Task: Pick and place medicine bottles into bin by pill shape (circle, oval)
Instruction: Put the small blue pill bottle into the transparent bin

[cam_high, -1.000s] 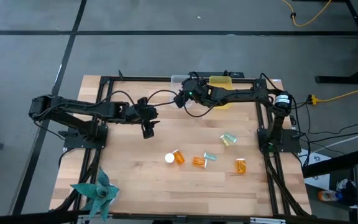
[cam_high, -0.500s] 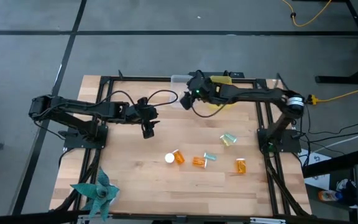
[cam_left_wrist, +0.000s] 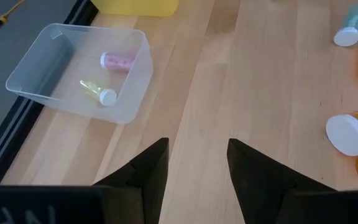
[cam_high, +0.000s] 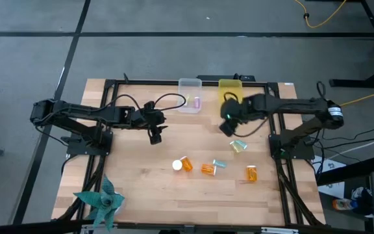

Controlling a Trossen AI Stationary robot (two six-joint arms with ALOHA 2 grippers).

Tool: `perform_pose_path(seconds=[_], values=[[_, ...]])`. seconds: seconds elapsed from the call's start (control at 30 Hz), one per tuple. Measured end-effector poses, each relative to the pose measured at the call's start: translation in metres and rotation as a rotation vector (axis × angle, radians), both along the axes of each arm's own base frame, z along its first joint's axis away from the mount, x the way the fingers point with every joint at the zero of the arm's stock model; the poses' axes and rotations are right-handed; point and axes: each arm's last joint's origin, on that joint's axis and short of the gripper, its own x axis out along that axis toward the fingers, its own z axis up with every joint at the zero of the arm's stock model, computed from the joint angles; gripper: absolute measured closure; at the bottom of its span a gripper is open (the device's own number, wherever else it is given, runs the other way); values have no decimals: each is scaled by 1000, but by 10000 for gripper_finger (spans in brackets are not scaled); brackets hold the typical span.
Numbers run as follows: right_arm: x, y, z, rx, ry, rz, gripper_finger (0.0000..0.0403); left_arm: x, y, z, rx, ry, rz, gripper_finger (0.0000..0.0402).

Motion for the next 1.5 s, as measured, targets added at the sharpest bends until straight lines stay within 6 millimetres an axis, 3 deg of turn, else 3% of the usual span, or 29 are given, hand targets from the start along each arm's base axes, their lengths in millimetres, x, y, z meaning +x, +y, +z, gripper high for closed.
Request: perform_pose_path(seconds=[0.23, 0.37, 0.5, 0.73, 1.0, 1.5], values=[[-21, 38, -17, 77, 120, -1, 202, 1, 0, 1, 1, -10, 0, 244], [-34, 46, -34, 125, 164, -27, 202, 1, 0, 1, 1, -15, 0, 244], [-53, 45, -55, 158, 169, -50, 202, 1, 0, 1, 1, -18, 0, 244], [-63, 46, -90, 254, -71, 28, 202, 1, 0, 1, 1, -19, 0, 244], [-77, 42, -128, 201, -45, -57, 202, 1, 0, 2, 1, -22, 0, 244], [-79, 37, -153, 93, -167, -98, 202, 2, 0, 2, 2, -27, 0, 244]])
